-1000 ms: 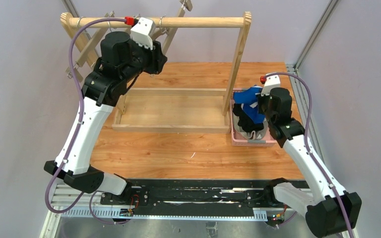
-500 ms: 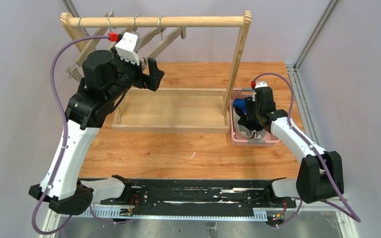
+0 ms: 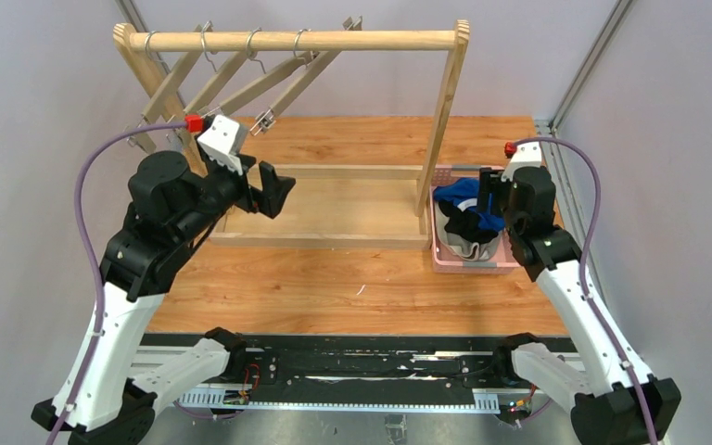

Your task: Remove the underwear clipped to the hanger

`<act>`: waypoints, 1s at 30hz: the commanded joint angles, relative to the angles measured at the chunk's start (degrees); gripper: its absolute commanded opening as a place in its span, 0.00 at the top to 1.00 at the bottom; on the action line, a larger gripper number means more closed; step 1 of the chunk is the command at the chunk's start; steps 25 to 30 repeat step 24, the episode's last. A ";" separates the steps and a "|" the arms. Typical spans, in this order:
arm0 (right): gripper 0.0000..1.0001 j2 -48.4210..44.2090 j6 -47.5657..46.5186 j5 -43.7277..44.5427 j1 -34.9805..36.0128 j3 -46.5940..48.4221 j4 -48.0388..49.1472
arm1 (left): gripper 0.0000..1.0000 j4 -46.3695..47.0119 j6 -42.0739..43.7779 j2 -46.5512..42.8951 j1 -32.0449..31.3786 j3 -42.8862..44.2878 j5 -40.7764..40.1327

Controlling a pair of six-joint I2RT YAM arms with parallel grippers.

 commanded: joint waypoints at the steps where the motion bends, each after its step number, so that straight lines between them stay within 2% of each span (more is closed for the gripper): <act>1: 0.27 -4.19 1.29 2.34 -0.93 0.55 -4.90 | 0.02 1.41 -1.88 -4.54 0.13 -4.90 3.72; 15: 0.25 -21.40 3.74 1.49 -0.80 -4.35 -12.47 | 0.02 4.77 -6.44 -17.22 0.11 -23.13 8.42; 24: 0.25 -23.19 5.05 2.17 -0.87 -4.87 -13.83 | 0.02 4.83 -7.36 -22.59 0.07 -30.89 8.01; 30: 0.25 -23.19 5.05 2.17 -0.87 -4.87 -13.83 | 0.02 4.83 -7.36 -22.59 0.07 -30.89 8.01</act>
